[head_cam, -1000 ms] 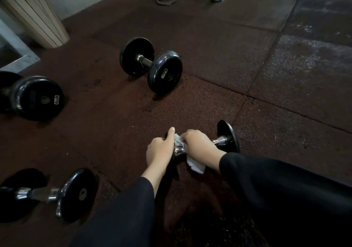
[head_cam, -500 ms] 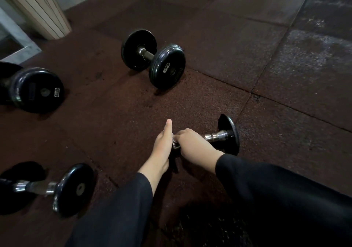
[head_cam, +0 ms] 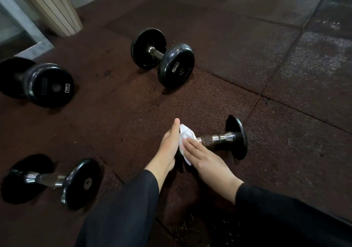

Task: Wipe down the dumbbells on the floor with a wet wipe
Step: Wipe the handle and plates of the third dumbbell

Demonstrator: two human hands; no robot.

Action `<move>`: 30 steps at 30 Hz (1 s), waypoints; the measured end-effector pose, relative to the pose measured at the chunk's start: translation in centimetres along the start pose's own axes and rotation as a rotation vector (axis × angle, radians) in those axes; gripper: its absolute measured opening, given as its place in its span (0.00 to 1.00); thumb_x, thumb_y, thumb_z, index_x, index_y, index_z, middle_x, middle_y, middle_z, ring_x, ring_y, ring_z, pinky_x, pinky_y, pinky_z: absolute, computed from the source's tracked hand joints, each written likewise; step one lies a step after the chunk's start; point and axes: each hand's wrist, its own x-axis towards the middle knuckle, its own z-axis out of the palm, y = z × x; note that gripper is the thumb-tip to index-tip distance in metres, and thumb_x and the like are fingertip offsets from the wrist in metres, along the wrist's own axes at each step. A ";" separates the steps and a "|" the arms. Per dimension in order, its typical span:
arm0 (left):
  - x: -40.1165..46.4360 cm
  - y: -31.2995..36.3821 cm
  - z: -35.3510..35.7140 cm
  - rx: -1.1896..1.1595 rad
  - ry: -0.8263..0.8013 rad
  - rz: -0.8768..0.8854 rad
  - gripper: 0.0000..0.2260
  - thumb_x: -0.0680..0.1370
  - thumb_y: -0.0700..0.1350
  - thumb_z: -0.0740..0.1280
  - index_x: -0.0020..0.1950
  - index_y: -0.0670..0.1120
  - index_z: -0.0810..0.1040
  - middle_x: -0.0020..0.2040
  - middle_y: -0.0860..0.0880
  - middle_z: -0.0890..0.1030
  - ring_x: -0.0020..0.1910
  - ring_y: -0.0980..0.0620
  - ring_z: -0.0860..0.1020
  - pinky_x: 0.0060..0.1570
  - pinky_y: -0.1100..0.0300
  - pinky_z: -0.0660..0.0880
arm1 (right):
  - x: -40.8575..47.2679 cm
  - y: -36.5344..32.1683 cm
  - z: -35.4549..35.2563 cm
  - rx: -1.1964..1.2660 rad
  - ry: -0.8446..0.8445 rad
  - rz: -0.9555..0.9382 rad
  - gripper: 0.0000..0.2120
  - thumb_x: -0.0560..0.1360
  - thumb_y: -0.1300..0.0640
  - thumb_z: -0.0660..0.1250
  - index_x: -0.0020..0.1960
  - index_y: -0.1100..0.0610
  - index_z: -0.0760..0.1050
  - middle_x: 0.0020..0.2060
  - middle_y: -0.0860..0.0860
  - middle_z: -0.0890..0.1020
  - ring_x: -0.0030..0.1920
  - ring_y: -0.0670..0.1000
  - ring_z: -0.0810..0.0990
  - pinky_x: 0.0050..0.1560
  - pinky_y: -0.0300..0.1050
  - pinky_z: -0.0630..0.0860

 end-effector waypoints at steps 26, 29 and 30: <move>-0.2 -0.1 0.2 0.045 0.022 0.013 0.29 0.78 0.61 0.57 0.73 0.46 0.64 0.71 0.46 0.69 0.68 0.47 0.69 0.70 0.51 0.65 | 1.7 1.6 -1.8 0.049 -0.128 0.189 0.23 0.78 0.66 0.51 0.73 0.64 0.58 0.63 0.55 0.74 0.67 0.55 0.68 0.74 0.47 0.48; -0.2 -0.1 0.1 0.038 0.012 0.009 0.29 0.77 0.62 0.57 0.73 0.46 0.65 0.70 0.46 0.70 0.67 0.47 0.71 0.69 0.49 0.66 | 2.5 1.6 -2.3 0.134 -0.188 0.221 0.24 0.77 0.67 0.53 0.73 0.60 0.58 0.64 0.53 0.72 0.67 0.54 0.67 0.73 0.44 0.46; -0.1 -0.2 0.0 0.042 0.013 0.017 0.29 0.77 0.62 0.57 0.73 0.46 0.64 0.71 0.46 0.70 0.68 0.47 0.70 0.69 0.50 0.65 | 2.4 1.5 -2.5 0.125 -0.192 0.204 0.24 0.77 0.68 0.53 0.73 0.60 0.59 0.64 0.53 0.72 0.68 0.54 0.67 0.72 0.44 0.47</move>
